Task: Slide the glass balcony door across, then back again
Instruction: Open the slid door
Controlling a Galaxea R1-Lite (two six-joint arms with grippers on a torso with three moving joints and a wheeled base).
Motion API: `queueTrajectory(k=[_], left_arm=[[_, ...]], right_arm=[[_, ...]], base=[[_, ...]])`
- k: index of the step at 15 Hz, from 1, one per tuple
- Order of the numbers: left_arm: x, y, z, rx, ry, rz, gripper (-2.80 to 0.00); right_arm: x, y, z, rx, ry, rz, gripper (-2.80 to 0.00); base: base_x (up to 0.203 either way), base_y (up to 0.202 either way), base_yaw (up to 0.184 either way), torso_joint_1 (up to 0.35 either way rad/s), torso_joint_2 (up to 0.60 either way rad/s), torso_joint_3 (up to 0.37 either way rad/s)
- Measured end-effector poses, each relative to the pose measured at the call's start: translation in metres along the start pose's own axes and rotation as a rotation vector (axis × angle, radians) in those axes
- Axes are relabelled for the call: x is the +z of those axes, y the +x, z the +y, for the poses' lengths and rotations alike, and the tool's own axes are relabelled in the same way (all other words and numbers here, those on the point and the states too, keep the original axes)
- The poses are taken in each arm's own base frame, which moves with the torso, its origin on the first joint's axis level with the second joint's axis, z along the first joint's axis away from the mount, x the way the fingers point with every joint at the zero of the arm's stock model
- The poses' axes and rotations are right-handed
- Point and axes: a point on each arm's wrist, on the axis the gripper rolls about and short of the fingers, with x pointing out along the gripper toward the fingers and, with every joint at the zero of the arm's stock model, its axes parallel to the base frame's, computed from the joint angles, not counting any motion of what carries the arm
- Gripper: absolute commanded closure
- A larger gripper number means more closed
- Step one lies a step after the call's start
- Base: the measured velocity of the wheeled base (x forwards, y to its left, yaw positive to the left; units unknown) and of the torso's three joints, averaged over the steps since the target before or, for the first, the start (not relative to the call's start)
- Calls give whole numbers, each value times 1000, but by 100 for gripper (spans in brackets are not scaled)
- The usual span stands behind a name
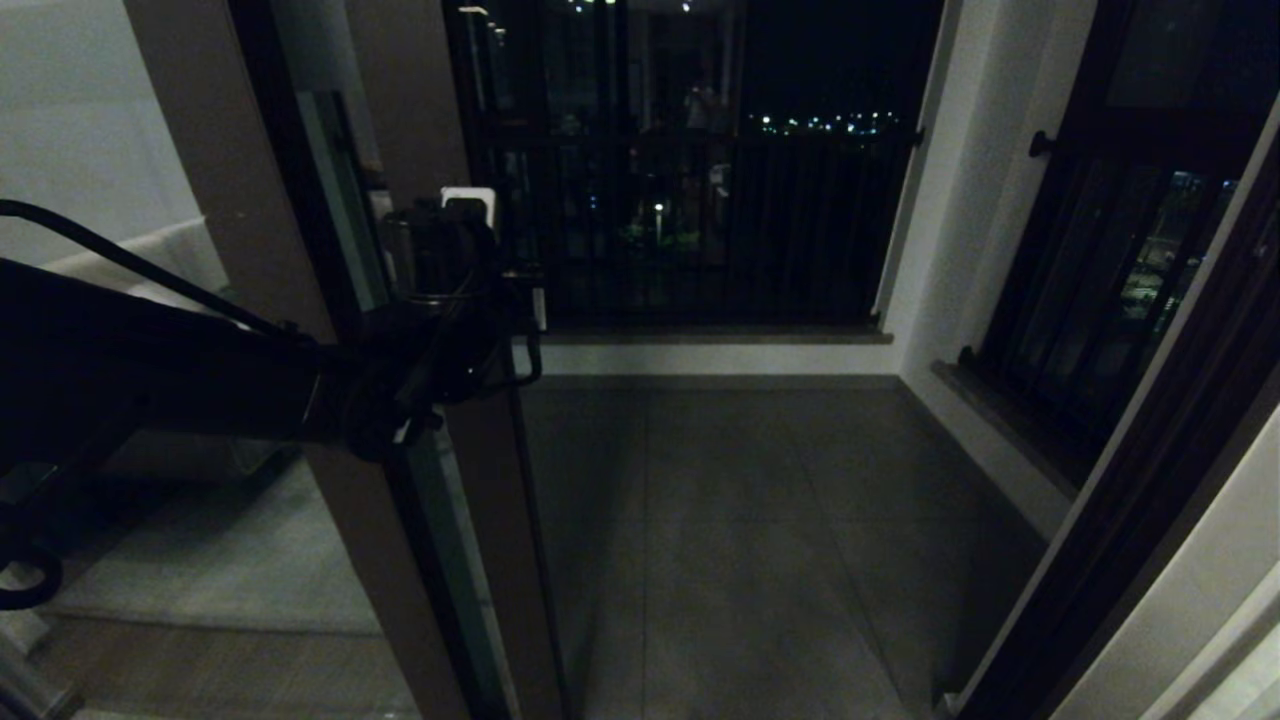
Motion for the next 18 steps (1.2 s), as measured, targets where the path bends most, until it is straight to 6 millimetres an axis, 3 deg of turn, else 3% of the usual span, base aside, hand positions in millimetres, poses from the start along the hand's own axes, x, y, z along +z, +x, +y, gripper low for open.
queueTrajectory(k=[11, 18], left_arm=[[-6, 1, 26, 17, -7, -23, 0], [-8, 1, 30, 38, -2, -12, 0]], right_arm=[[0, 0, 0, 0, 0, 0, 0], [0, 0, 0, 0, 0, 1, 0]], base=[[0, 0, 0, 0, 0, 0], [0, 0, 0, 0, 0, 0]])
